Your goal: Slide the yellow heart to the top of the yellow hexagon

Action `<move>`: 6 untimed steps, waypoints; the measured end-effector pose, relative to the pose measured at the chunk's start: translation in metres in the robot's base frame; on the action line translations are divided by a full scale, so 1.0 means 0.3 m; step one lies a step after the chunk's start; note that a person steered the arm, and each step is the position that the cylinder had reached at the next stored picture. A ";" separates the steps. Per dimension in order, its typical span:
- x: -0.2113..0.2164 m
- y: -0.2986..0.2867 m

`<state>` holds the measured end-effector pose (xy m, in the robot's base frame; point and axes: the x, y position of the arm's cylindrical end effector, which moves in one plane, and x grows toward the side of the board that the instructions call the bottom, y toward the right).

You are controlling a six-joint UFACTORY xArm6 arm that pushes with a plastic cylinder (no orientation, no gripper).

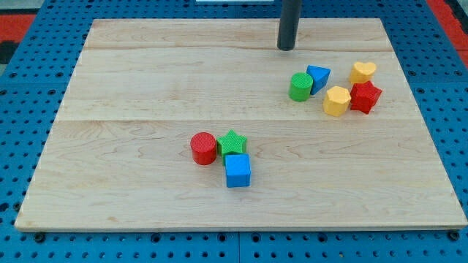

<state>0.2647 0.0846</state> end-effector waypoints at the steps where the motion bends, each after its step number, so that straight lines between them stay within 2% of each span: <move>1: -0.007 -0.007; 4: 0.026 0.051; 6: 0.024 0.348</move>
<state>0.2717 0.1890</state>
